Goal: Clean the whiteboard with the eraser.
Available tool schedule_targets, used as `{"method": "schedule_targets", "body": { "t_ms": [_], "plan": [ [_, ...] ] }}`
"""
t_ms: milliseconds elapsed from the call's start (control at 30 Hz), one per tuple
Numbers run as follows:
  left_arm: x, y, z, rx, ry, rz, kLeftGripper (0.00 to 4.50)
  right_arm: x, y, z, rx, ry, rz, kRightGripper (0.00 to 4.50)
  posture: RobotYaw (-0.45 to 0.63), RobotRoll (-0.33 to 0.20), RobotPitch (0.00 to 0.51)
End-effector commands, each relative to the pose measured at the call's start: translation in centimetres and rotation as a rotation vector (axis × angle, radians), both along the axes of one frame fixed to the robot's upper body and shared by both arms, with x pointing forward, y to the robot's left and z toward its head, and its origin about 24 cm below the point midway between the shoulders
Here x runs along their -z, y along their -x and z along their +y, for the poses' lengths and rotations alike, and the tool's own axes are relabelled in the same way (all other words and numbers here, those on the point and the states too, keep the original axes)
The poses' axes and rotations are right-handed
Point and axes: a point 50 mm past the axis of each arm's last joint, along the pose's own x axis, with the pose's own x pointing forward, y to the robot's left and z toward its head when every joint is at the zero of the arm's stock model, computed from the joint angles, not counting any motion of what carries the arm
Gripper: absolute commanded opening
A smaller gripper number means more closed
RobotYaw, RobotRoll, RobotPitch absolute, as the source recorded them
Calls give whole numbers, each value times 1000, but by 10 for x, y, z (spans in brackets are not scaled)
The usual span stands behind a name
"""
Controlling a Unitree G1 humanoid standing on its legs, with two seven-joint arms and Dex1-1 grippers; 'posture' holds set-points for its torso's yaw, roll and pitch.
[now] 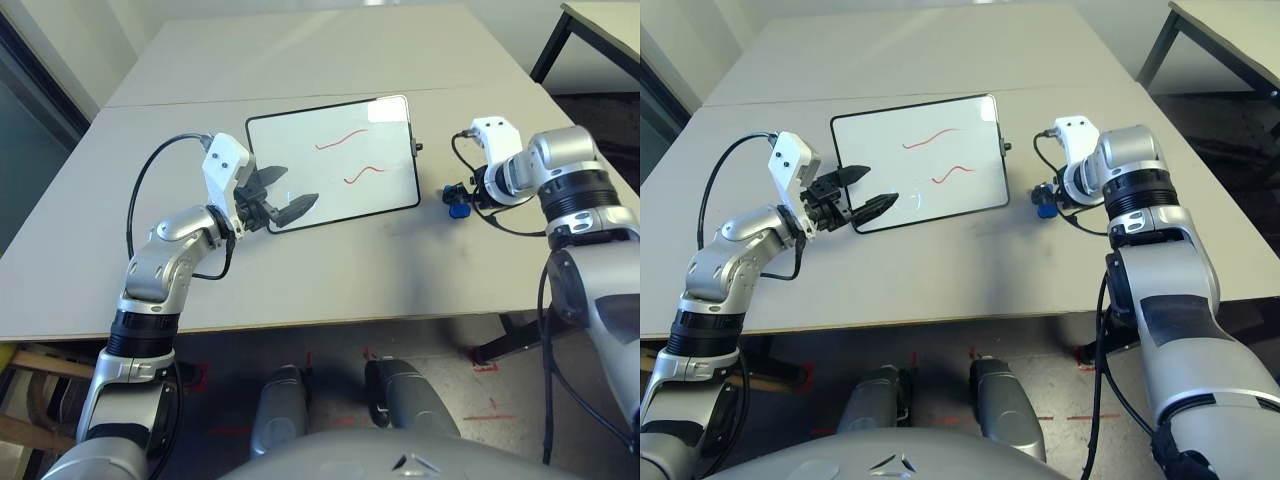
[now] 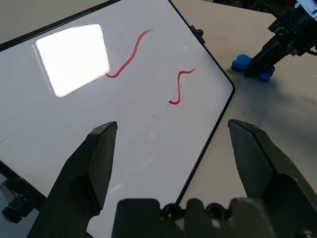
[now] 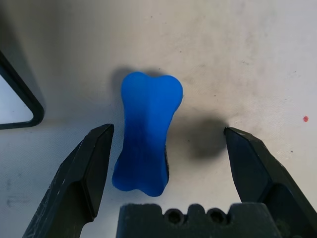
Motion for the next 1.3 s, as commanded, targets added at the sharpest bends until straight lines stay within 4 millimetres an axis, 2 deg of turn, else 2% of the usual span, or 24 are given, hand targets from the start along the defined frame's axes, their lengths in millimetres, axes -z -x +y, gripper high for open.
{"method": "schedule_targets", "body": {
  "t_ms": [33,167,367,533,600,867,1033,1167,1300],
  "plan": [
    [1,1,-2,3,-15,-1,4500,3,-1,-2,11,17,4,4482,-91,0,82],
    [-1,0,-3,6,-15,-4,4500,7,0,-3,16,21,12,4482,-93,0,81],
    [-1,-1,-3,9,-18,-5,4500,9,0,-4,15,33,12,2445,-96,0,82],
    [-1,-1,-2,9,-21,-5,4500,7,-1,-2,-31,62,-25,570,-98,0,83],
    [-2,0,1,6,-24,-5,4500,1,-3,2,-132,113,-74,239,-98,0,84],
    [-6,1,12,-5,-45,-6,4500,-36,2,24,-670,422,-315,231,-102,0,79],
    [-6,1,14,-5,-50,-9,4500,-60,7,43,-949,581,-394,228,-103,0,72],
    [-7,-1,15,-7,-53,-12,4500,-72,9,58,-1104,668,-382,223,-102,0,62],
    [-8,-2,15,-10,-54,-18,4500,-77,6,69,-1159,731,-340,222,-94,0,54]
  ]
}}
